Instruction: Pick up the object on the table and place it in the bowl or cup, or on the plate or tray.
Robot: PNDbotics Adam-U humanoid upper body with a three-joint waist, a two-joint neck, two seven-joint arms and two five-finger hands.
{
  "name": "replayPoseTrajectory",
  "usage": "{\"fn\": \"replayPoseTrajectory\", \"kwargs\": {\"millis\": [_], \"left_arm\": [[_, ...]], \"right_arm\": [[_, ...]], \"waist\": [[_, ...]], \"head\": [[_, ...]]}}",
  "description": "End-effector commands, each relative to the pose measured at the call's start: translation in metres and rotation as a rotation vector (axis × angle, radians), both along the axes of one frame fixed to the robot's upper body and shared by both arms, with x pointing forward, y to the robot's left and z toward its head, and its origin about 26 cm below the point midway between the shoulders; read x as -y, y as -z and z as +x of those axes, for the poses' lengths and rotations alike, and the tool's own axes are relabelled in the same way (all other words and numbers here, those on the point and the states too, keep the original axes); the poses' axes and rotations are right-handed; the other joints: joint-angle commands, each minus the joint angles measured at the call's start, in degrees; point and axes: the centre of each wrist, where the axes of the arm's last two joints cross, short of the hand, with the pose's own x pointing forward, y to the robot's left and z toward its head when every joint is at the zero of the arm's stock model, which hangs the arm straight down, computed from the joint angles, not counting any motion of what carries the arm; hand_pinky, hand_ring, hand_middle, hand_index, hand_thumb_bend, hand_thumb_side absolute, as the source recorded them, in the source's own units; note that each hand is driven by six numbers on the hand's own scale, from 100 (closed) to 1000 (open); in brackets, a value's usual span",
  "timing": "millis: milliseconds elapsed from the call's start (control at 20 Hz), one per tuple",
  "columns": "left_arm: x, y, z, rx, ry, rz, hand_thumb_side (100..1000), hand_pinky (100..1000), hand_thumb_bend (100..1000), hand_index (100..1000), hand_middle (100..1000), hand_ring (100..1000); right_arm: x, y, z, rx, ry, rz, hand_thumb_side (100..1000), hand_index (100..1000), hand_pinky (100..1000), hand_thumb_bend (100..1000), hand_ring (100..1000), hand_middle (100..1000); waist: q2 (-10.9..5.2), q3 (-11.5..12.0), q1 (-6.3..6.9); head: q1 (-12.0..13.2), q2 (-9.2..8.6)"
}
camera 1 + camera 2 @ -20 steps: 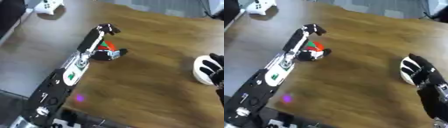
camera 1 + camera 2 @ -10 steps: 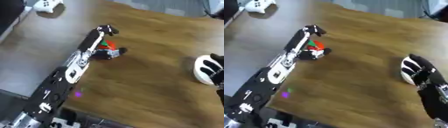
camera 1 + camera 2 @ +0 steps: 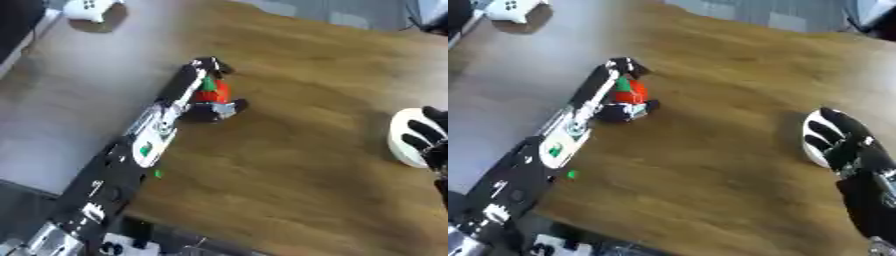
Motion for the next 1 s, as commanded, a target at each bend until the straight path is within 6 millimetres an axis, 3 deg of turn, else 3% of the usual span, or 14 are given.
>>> {"fn": "replayPoseTrajectory", "kwargs": {"millis": [50, 350, 650, 700, 750, 800, 850, 900, 950, 1000], "left_arm": [[-0.001, -0.007, 0.003, 0.024, 0.007, 0.01, 825, 723, 612, 732, 611, 628], [0.001, 0.0, 0.001, 0.004, 0.014, 0.008, 744, 688, 579, 707, 575, 579], [0.004, 0.008, -0.001, -0.016, 0.019, 0.004, 650, 588, 522, 646, 519, 485], [0.004, 0.009, -0.002, -0.021, 0.014, 0.002, 326, 505, 361, 571, 420, 367], [0.004, 0.01, -0.002, -0.028, 0.006, 0.0, 287, 494, 350, 561, 407, 354], [0.004, 0.012, -0.002, -0.037, -0.006, -0.002, 100, 375, 262, 465, 286, 233], [0.004, 0.013, -0.002, -0.045, -0.017, -0.004, 100, 318, 262, 465, 286, 233], [0.005, 0.013, -0.002, -0.05, -0.025, -0.005, 100, 197, 234, 337, 155, 104], [0.005, 0.014, -0.002, -0.053, -0.032, -0.005, 100, 282, 237, 381, 203, 154], [0.006, 0.014, -0.003, -0.055, -0.036, -0.003, 100, 100, 242, 244, 100, 100]], "right_arm": [[-0.001, -0.009, 0.001, 0.032, -0.012, -0.006, 919, 977, 937, 100, 946, 973], [-0.001, -0.009, 0.001, 0.028, -0.013, -0.006, 921, 978, 938, 100, 947, 974], [-0.001, -0.009, 0.001, 0.025, -0.016, -0.005, 921, 977, 938, 100, 947, 973], [-0.001, -0.009, 0.001, 0.025, -0.017, -0.005, 922, 977, 938, 100, 946, 973], [-0.001, -0.009, 0.001, 0.025, -0.017, -0.005, 922, 977, 938, 100, 946, 973], [-0.001, -0.01, 0.001, 0.024, -0.018, -0.005, 922, 977, 938, 100, 946, 973], [-0.001, -0.01, 0.001, 0.024, -0.019, -0.005, 918, 977, 938, 100, 946, 973], [-0.001, -0.01, 0.002, 0.024, -0.019, -0.005, 922, 977, 938, 100, 946, 973], [-0.001, -0.01, 0.002, 0.023, -0.02, -0.006, 922, 977, 938, 100, 946, 973], [-0.002, -0.01, 0.002, 0.023, -0.02, -0.006, 922, 977, 938, 100, 946, 973]], "waist": [[-0.51, -0.1, 0.24], [-0.33, -0.04, 0.44], [-0.2, 0.01, 0.5], [-0.16, 0.04, 0.5], [-0.13, 0.07, 0.5], [-0.11, 0.1, 0.5], [-0.09, 0.12, 0.51], [-0.08, 0.15, 0.52], [-0.07, 0.17, 0.53], [-0.05, 0.19, 0.54]], "head": [[0.18, -0.52], [0.11, -0.34], [0.05, -0.27], [0.04, -0.25], [0.03, -0.24], [0.02, -0.22], [0.03, -0.21], [0.02, -0.21], [0.03, -0.2], [0.01, -0.18]]}}
